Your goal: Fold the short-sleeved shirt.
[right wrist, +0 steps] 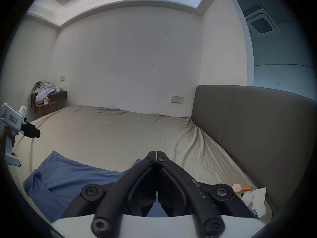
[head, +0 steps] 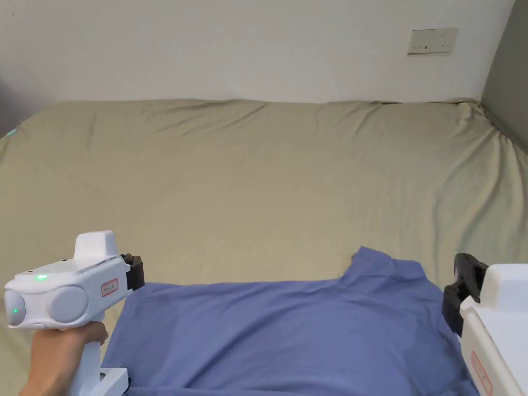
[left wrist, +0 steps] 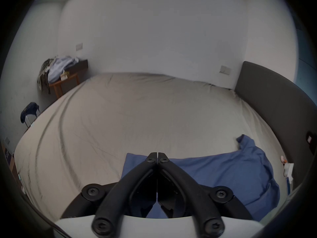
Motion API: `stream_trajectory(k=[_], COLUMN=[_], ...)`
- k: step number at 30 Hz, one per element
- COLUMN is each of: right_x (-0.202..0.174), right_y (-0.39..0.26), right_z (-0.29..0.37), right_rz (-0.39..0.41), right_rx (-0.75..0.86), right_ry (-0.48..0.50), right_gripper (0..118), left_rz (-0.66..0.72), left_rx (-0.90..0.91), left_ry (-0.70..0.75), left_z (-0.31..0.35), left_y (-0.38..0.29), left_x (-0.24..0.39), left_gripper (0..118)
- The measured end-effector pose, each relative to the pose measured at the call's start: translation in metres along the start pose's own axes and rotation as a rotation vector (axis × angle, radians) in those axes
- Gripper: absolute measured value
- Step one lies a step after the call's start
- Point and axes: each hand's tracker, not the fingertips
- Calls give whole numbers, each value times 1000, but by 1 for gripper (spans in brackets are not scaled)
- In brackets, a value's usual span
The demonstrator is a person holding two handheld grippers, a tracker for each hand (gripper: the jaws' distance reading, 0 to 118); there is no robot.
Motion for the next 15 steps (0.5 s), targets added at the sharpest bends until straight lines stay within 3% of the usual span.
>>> stream_trajectory(k=[3, 4, 5, 6, 7, 8, 9, 12, 14, 15], right_x=[3, 3, 3, 3, 6, 7, 8, 15, 26, 40], right_y=[-5, -7, -9, -11, -14, -17, -19, -28, -37, -47], right_z=[-25, -33, -40, -46, -55, -61, -66, -84, -96, -106], right_rz=[4, 4, 4, 5, 7, 7, 5, -8, -10, -11], right_rx=[-28, -38, -47, -57, -69, -78, -87, -117, -138, -149], right_ry=[-8, -9, -10, -12, -15, -17, -19, -21, -36, -41], right_gripper=[2, 2, 2, 2, 2, 2, 2, 2, 2, 2], left_rz=[17, 6, -24, -23, -9, -3, 2, -21, -30, -35], left_rx=[-94, -114, -149, -165, -179, -231, -255, -324, -363, -371], left_ry=[4, 22, 39, 54, 58, 45, 55, 99, 95, 85], left_z=[-45, -61, -78, -91, -107, -122, -136, -168, -181, -185], left_y=[10, 11, 11, 11, 11, 8, 4, -8, -19, -24], left_x=[-16, -19, -23, -26, -30, -33, -35, -34, -30, -28], left_gripper=[0, 7, 21, 43, 80, 100, 111, 102, 74, 53])
